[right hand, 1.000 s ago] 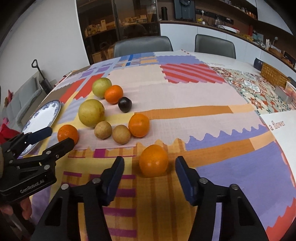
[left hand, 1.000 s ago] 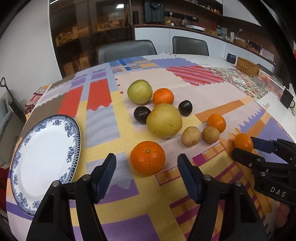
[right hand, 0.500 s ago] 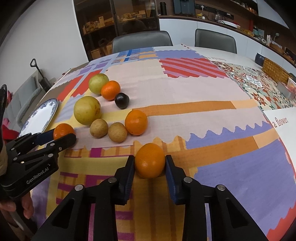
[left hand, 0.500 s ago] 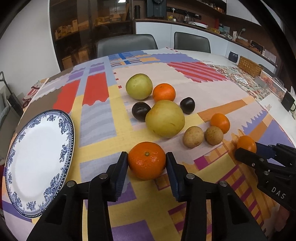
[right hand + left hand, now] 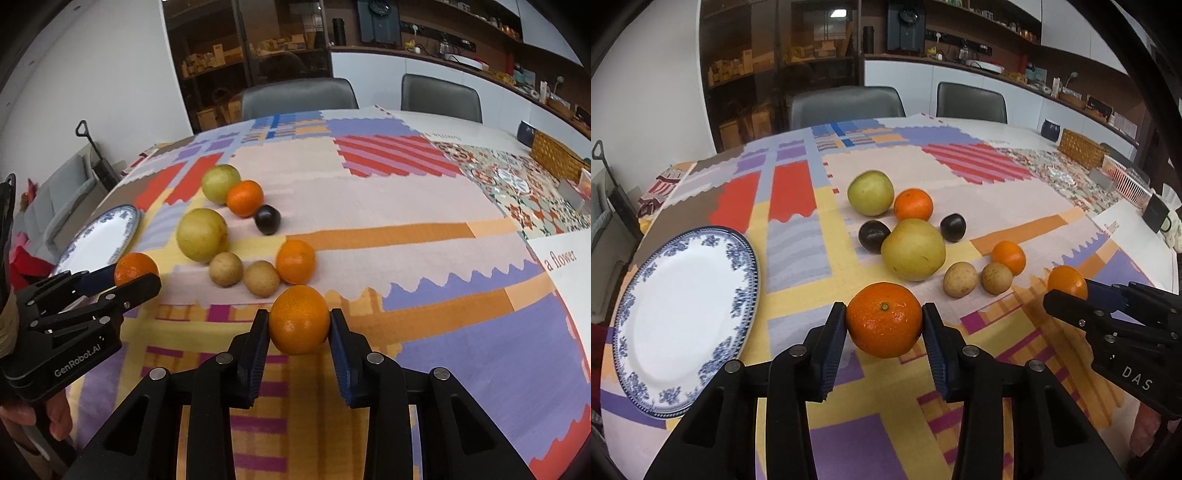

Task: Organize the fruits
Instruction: 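Carry both oranges to the plate and open both tools to release them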

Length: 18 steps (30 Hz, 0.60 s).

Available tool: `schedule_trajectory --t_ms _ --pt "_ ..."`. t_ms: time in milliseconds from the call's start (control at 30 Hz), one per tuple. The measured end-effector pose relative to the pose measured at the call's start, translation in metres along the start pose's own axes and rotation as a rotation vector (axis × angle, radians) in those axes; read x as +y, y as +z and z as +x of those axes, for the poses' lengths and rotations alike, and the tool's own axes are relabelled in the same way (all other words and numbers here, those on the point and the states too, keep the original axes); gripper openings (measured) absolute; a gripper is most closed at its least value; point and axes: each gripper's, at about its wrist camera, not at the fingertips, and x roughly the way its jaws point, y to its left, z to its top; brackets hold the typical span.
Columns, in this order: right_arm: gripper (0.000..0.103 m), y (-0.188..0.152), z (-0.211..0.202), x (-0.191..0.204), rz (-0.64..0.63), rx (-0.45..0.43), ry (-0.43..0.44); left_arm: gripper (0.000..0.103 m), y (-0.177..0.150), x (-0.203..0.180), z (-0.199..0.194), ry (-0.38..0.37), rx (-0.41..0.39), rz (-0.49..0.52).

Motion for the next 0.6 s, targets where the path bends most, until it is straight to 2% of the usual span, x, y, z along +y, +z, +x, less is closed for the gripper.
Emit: schedule_trajectory --t_ms 267,600 --pt "0.033 0.007 -0.021 0.024 -0.059 -0.061 0.041 0.04 -0.002 0.015 -0.035 0.029 -0.067 -0.039" --pt "0.033 0.024 -0.037 0.072 -0.157 -0.128 0.132 0.04 -0.012 0.056 -0.073 0.104 -0.138 -0.113"
